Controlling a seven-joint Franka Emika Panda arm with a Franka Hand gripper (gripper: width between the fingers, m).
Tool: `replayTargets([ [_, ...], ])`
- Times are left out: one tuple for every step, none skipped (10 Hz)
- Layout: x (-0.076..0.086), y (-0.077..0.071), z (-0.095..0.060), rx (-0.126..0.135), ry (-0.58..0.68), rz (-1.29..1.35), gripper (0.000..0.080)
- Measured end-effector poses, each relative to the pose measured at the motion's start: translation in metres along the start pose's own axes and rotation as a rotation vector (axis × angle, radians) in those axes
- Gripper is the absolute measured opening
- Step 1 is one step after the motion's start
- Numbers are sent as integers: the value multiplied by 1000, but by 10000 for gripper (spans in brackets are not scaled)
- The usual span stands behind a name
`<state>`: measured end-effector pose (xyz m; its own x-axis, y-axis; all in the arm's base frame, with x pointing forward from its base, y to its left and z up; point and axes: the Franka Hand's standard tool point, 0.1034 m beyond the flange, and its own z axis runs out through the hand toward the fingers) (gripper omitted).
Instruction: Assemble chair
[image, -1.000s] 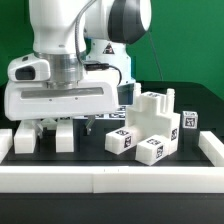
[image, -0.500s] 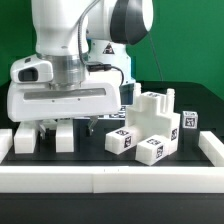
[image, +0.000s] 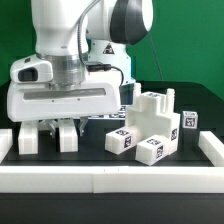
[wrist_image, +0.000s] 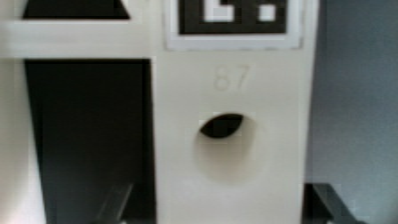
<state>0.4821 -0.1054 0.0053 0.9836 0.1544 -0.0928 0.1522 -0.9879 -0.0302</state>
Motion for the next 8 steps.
replayTargets([
  [0,0,0,0,0,0,287],
  [0,0,0,0,0,0,287],
  [0,0,0,0,0,0,287],
  [0,0,-4,8,-4,7,287],
  [1,0,-11,16,-4,12,287],
  [3,-3,-21,24,3,25,287],
  [6,-8,-32,31,11,56,288],
  [9,-15,-47,39,26,78,288],
])
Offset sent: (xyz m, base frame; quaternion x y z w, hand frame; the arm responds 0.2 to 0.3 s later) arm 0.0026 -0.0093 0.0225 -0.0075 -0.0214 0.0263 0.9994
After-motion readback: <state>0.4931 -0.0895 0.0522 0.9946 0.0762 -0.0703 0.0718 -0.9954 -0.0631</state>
